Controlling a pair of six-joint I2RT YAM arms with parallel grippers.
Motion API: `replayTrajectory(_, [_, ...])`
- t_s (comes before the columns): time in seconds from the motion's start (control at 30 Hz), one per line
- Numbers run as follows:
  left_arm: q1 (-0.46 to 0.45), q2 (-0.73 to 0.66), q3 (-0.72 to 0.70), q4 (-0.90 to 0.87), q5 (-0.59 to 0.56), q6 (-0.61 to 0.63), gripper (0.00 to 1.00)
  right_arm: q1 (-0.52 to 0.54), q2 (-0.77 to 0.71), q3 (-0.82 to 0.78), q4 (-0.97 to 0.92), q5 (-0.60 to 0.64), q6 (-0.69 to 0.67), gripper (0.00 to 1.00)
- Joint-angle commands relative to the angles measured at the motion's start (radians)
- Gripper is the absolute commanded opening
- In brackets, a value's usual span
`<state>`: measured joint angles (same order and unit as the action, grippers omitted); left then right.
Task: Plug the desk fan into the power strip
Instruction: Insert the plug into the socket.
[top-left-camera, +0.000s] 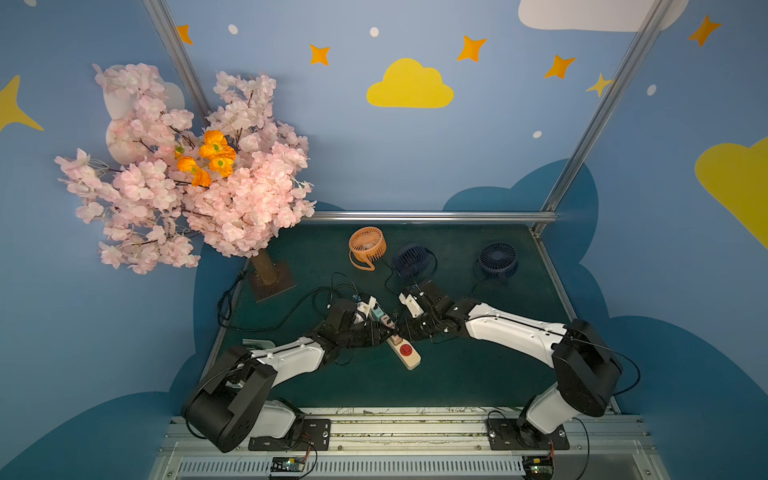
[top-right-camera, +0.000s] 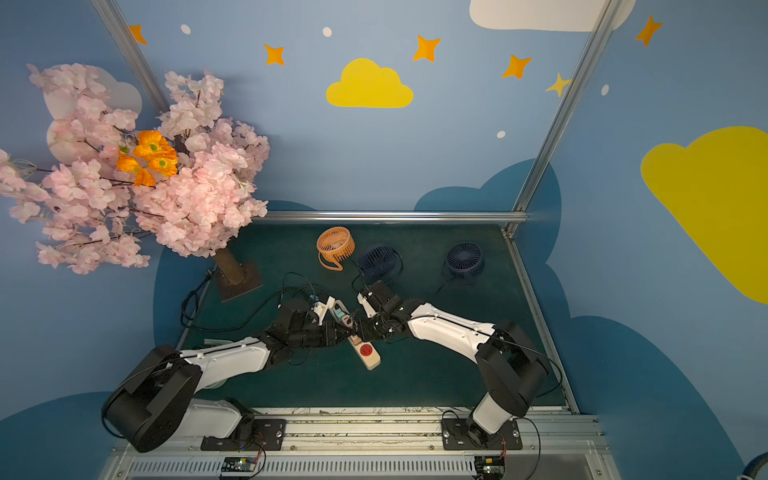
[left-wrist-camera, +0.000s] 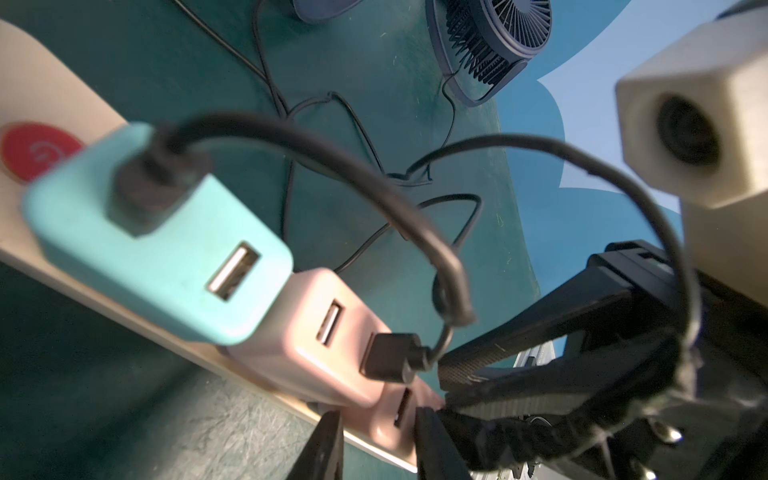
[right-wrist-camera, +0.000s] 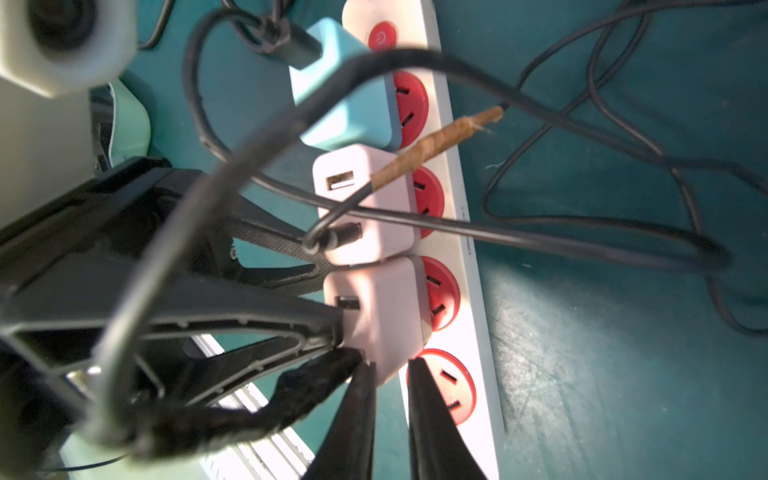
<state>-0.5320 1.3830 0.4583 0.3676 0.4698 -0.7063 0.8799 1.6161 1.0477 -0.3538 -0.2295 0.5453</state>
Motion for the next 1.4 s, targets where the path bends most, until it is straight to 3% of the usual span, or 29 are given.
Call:
replayTrajectory(0.0, [-0.018, 0.023, 0.014, -0.072, 0.002, 0.024, 0.32, -0.004, 0.048, 0.015, 0.014, -0.009, 0.008, 0.21])
replayTrajectory(0.43, [-0.065, 0.078, 0.033, -0.229, -0.03, 0.105, 0.31, -0.009, 0.114, -0.004, -0.124, 0.028, -0.009, 0.17])
replayTrajectory(0.9, [-0.096, 0.113, -0.008, -0.393, -0.107, 0.139, 0.29, 0.03, 0.203, -0.046, -0.151, 0.038, -0.038, 0.16])
replayTrajectory(1.37, [-0.064, 0.227, -0.072, -0.305, -0.11, 0.092, 0.27, 0.05, 0.292, 0.011, -0.175, 0.06, -0.054, 0.15])
